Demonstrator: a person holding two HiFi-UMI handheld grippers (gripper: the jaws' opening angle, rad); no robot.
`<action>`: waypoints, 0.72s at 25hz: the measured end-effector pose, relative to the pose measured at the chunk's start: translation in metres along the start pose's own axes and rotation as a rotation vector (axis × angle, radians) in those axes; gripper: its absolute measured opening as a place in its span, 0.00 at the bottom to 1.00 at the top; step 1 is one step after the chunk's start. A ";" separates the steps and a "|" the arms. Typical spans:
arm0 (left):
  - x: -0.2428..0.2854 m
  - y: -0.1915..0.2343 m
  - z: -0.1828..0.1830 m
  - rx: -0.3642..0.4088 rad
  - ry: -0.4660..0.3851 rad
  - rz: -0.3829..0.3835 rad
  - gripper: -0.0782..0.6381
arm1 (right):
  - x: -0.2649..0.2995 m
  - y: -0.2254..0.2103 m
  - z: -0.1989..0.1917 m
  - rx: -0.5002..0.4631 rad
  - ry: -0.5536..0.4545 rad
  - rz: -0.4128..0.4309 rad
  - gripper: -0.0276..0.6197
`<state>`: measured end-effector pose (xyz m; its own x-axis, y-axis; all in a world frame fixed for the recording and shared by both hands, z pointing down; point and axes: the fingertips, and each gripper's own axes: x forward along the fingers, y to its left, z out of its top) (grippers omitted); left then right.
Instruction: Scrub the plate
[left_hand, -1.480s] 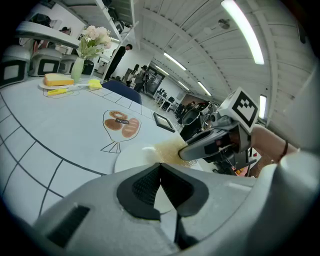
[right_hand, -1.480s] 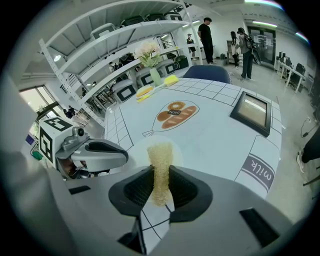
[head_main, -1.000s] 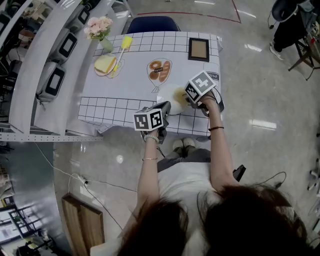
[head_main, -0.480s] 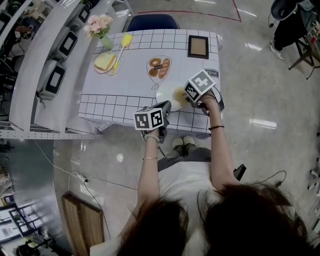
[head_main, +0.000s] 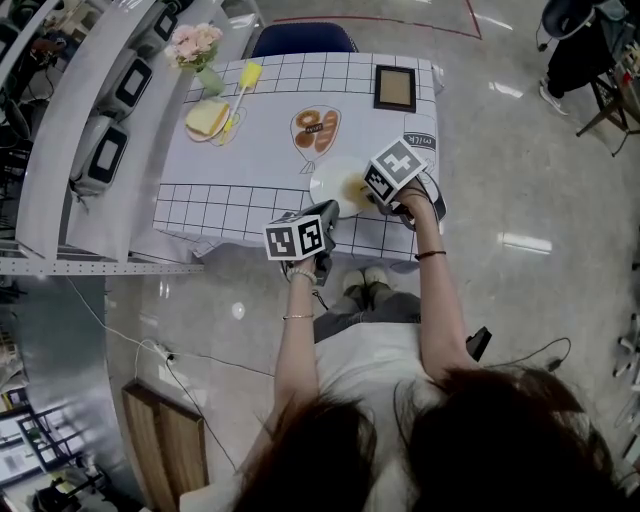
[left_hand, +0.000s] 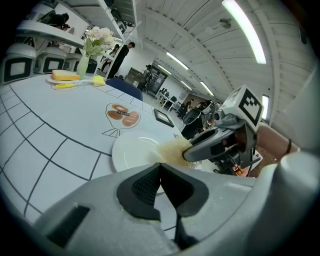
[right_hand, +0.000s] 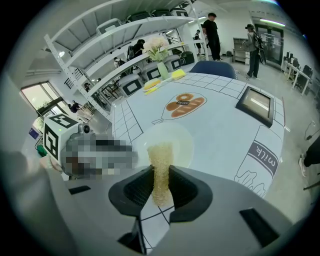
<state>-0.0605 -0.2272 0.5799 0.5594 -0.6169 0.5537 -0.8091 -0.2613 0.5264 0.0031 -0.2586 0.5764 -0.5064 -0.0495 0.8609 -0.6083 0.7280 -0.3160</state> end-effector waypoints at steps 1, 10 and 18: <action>0.000 0.001 -0.001 -0.003 0.000 0.002 0.12 | 0.000 0.001 0.000 -0.002 0.003 0.000 0.17; -0.006 0.006 -0.006 -0.019 -0.006 0.022 0.12 | 0.008 0.015 -0.002 -0.032 0.028 0.018 0.17; -0.012 0.011 -0.010 -0.019 0.002 0.026 0.12 | 0.015 0.027 0.000 -0.051 0.047 0.040 0.17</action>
<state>-0.0745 -0.2160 0.5856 0.5381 -0.6222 0.5686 -0.8201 -0.2306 0.5237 -0.0207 -0.2400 0.5808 -0.4995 0.0118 0.8662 -0.5555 0.7629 -0.3308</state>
